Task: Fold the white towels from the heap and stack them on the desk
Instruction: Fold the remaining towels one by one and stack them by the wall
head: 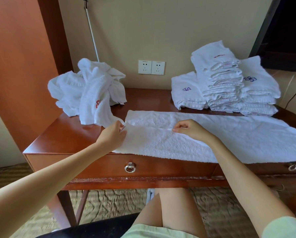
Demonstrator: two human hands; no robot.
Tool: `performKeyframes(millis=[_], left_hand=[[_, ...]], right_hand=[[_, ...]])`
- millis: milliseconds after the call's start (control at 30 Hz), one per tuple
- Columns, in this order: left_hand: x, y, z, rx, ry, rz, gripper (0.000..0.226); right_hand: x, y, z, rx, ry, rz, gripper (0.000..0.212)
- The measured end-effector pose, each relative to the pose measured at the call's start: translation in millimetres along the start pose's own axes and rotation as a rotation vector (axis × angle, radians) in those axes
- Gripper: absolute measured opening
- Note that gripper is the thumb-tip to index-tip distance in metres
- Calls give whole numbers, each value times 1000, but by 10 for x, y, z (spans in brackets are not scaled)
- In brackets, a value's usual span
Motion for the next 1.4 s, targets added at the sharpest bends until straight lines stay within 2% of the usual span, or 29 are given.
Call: performKeyframes(millis=[100,267,433,533,567,667,833,967,1067,1133,1233,1300,1367,1400], left_hand=[[78,25,38,26,-68,-201,29],[75,-20,31,-4,-76,-364,35],[47,-14,43,25,-91,-492,37],[54,25,59,67,-138,-466,40],[49,38,61,80,-156,-438,42],[44,48,89,117,-214,-378,49],[63,1,100,120,-244,-453,42],[20,17,73,114,-247,-502,40],[151,-28,73,89,-325,-607,42],[421,-143,102,48,-448,-607,45],[853,-539,182,-126,-594,-494,43],[1091,-869,249,-271,-689,-433,45],[1291,-1159,282,-379,-763,-399,69],[1387,-1287,275,-415,-797,-380,88]], right_hand=[[13,16,-14,53,7,-12,7],[19,-2,-25,50,9,15,8],[249,206,129,-22,-76,37,32],[476,413,263,-25,-142,15,62],[522,485,303,-4,-146,-4,60],[606,709,367,78,-127,-88,33],[845,703,380,154,-164,35,13],[925,711,397,215,-170,55,18],[973,801,464,212,-190,42,46],[1036,855,521,220,-201,52,58],[1130,878,587,196,-243,39,47],[1164,918,610,182,-245,-1,63],[1305,1056,668,211,-274,-5,79],[1398,1132,710,220,-307,3,72]])
Point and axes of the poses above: each hand's wrist, its own z-axis away from the middle knuckle, its own y-axis out of the back of the hand, x = y × z, the point moved 8 cm from there along -z, towards the middle knuckle, and after that the axes turned 9 degrees about z, right-handed, at the moved point
